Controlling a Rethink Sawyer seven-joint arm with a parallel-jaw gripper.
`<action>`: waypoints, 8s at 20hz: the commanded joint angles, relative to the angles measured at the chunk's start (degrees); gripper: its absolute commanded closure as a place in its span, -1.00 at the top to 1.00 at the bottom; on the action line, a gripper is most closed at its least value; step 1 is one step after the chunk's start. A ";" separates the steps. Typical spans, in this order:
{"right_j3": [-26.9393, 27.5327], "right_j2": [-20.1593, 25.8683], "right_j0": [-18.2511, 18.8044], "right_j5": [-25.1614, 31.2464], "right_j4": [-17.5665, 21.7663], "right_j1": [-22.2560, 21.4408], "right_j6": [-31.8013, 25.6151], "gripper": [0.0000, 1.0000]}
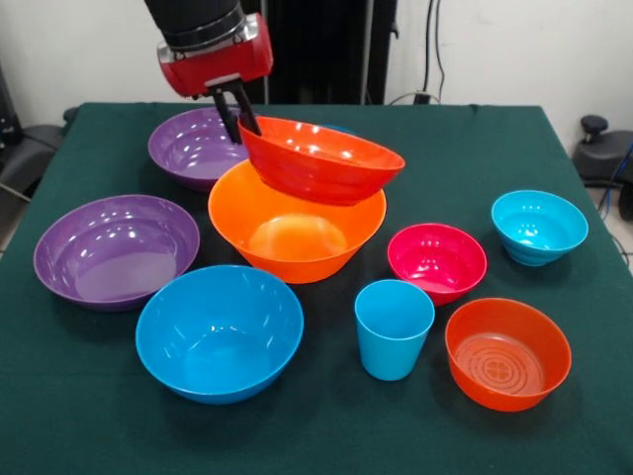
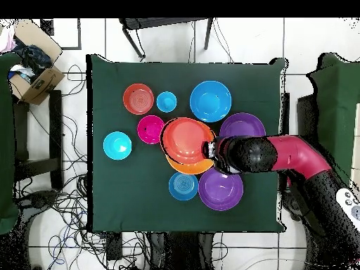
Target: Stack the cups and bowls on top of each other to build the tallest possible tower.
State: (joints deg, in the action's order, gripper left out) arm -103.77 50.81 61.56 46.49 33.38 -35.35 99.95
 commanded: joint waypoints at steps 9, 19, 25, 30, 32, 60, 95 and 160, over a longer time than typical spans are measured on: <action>6.18 0.20 1.92 5.17 11.88 6.02 -26.01 -1.00; 7.42 -0.38 0.05 3.95 11.39 6.80 -23.24 -1.00; 6.50 0.55 -0.49 3.42 10.22 6.48 -22.26 -1.00; 6.51 0.52 -0.45 3.29 8.41 6.97 -19.84 1.00; 6.58 0.95 -0.52 5.40 7.53 6.62 -21.41 1.00; 14.31 3.78 3.57 16.30 11.26 6.30 -48.43 1.00; 24.81 -12.76 -27.07 1.33 8.55 9.29 -13.95 1.00; 29.28 -16.13 -34.84 -4.05 11.35 17.07 -27.29 1.00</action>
State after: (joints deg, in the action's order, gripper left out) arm -75.80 36.62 27.34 45.17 40.06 -19.95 79.49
